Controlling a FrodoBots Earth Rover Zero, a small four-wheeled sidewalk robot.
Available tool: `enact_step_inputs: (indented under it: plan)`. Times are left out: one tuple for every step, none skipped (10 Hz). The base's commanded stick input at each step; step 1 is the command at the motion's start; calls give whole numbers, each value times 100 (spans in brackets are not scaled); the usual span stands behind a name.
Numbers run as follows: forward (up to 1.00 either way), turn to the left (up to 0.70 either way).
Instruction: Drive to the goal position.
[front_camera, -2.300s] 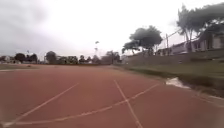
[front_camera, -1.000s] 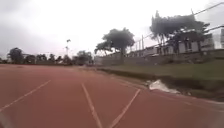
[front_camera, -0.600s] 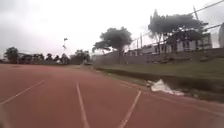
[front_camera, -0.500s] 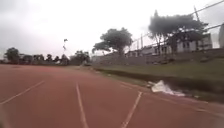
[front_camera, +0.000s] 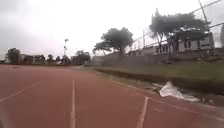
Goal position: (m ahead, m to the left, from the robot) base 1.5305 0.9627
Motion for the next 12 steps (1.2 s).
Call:
enact_step_inputs:
  plan:
    - [70, 19]
    - [70, 24]
    - [70, 30]
    - [70, 35]
    - [70, 35]
    - [70, 35]
    - [70, 35]
    - [70, 35]
    - [70, 35]
    - [70, 18]
    - [70, 0]
    - [70, 0]
